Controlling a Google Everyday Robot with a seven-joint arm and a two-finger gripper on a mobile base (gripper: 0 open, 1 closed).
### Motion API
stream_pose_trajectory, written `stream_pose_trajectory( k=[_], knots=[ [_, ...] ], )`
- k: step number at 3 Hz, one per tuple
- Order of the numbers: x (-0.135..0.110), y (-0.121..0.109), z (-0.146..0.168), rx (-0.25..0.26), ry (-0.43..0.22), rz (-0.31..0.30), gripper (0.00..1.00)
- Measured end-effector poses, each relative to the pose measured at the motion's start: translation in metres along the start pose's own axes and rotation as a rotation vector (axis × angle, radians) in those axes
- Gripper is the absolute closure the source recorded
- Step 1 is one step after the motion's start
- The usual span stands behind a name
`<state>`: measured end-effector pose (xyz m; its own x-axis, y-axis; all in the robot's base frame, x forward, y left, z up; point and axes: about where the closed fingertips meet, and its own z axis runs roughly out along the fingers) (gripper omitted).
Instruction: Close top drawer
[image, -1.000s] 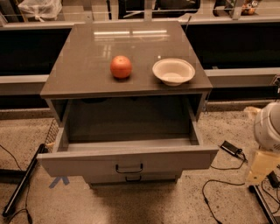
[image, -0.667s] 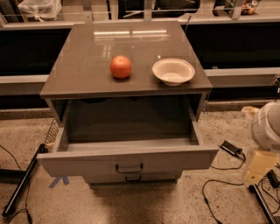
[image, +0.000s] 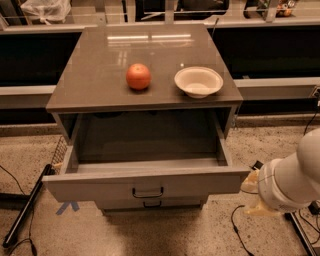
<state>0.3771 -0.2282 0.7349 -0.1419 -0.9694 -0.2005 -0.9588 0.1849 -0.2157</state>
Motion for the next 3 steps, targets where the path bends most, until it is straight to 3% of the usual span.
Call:
stream_pose_trajectory(
  k=[1,2,3],
  knots=[
    [-0.015,0.02,0.022,0.0,-0.049,-0.04,0.78],
    [-0.016,0.021,0.022,0.003,-0.049,-0.043,0.99],
    [-0.039,0.027,0.047,-0.002,-0.09,-0.049,1.0]
  ],
)
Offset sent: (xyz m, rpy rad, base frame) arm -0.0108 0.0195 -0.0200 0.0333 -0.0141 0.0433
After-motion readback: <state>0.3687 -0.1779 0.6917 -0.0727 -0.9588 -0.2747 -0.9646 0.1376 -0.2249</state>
